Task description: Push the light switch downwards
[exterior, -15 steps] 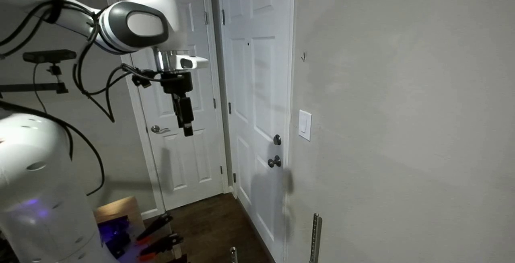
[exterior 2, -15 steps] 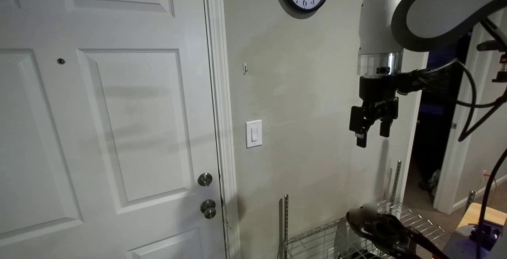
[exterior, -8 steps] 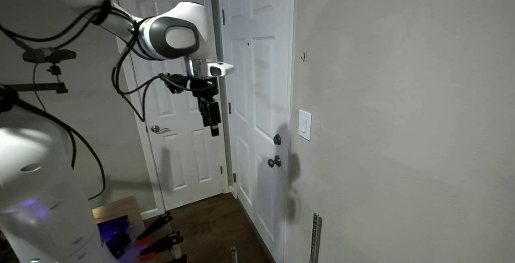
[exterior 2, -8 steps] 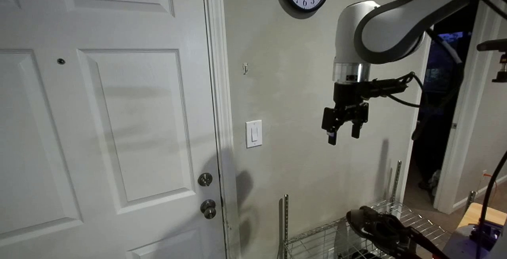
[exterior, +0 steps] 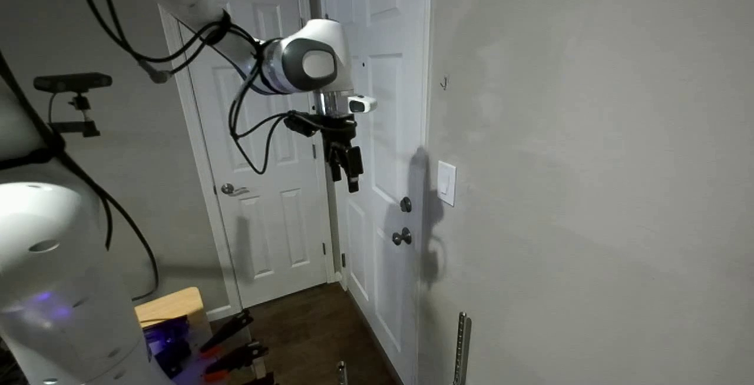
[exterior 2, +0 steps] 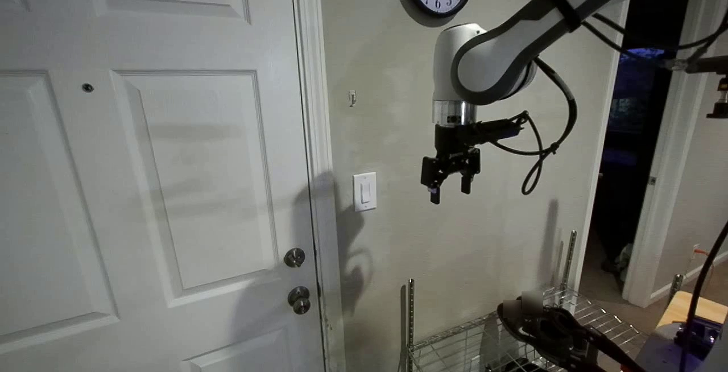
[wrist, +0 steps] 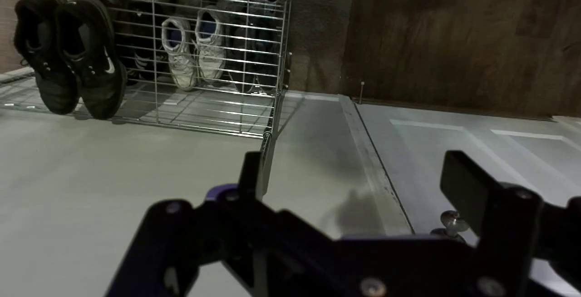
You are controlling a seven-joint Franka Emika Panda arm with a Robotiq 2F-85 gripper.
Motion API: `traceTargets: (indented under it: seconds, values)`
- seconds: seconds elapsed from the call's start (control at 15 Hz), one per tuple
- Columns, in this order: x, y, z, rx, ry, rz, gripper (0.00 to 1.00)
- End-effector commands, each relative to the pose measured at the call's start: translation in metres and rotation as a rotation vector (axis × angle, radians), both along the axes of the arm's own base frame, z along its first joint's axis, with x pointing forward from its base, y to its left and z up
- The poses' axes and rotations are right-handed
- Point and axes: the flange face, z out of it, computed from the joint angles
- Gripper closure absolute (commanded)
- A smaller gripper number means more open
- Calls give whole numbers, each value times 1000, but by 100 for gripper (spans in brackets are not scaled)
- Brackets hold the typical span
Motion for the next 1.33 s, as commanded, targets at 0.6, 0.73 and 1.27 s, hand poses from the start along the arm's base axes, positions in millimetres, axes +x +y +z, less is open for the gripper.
traceTargets:
  seconds: [0.6,0.73,1.27]
  values:
    - [121,6,5,-14,-22,-26,0]
    - [114,3,5,7,-33,-9,0]
    - [121,5,2,7,-23,-8,0]
